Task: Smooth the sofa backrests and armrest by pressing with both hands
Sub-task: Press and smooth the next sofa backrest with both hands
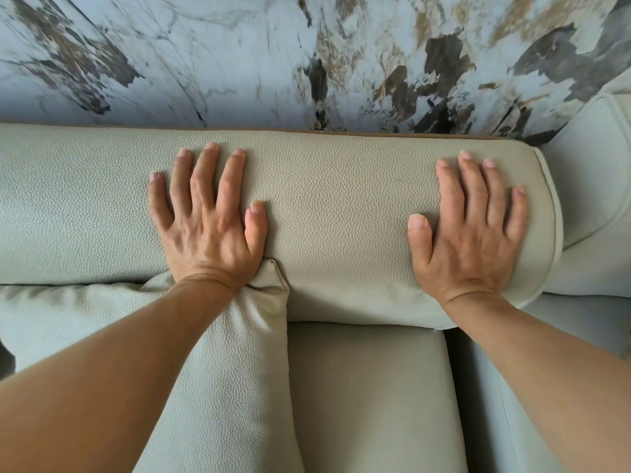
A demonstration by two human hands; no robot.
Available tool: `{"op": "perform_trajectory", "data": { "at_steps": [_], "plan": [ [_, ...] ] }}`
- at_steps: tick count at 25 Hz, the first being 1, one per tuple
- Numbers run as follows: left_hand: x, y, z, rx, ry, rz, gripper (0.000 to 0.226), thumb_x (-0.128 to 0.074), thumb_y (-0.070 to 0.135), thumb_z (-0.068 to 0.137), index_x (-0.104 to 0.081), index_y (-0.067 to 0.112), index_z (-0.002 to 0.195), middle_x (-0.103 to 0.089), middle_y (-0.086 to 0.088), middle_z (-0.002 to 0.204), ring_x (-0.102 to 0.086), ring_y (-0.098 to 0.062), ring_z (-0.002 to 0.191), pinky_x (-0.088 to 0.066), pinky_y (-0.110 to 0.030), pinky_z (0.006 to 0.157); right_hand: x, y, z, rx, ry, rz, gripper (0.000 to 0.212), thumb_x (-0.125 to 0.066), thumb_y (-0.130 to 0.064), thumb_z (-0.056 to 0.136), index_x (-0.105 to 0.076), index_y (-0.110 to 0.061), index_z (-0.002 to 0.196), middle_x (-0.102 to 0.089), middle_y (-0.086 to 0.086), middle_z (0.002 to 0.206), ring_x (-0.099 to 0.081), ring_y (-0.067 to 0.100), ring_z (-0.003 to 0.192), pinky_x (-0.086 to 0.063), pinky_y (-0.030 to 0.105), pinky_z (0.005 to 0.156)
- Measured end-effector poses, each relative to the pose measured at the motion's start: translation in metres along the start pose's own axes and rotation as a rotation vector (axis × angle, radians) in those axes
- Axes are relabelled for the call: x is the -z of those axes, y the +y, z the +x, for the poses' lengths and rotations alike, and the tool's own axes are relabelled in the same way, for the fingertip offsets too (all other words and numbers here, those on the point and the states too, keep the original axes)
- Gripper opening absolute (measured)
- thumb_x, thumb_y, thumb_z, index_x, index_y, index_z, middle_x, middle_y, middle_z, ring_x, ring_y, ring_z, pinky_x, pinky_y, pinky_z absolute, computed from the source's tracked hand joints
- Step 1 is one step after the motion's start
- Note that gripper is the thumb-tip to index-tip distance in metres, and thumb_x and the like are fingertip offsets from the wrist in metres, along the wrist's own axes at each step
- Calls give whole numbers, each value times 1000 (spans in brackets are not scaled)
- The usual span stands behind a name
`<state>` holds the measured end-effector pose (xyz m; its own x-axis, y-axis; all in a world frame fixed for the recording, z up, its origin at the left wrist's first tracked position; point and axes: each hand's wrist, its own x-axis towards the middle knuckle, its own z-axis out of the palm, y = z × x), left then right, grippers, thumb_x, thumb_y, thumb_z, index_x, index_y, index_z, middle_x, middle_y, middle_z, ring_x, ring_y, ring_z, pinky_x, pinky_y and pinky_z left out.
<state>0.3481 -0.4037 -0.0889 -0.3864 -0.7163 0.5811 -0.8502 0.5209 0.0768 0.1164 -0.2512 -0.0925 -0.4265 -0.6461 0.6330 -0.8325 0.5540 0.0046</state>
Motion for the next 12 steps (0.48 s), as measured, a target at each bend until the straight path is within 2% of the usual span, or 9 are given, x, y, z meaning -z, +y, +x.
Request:
{"op": "perform_trajectory", "data": {
  "at_steps": [12],
  "plan": [
    [-15,2,16,22,24,1,63,-15,55,94,-36,24,146,-40,-7,149,-29,-32,141,-14,-54,115,-20,2,21,20,27,24,65,-15,-55,96,-32,-20,147,-37,6,153,-26,27,144,-15,51,116]
  ]
}}
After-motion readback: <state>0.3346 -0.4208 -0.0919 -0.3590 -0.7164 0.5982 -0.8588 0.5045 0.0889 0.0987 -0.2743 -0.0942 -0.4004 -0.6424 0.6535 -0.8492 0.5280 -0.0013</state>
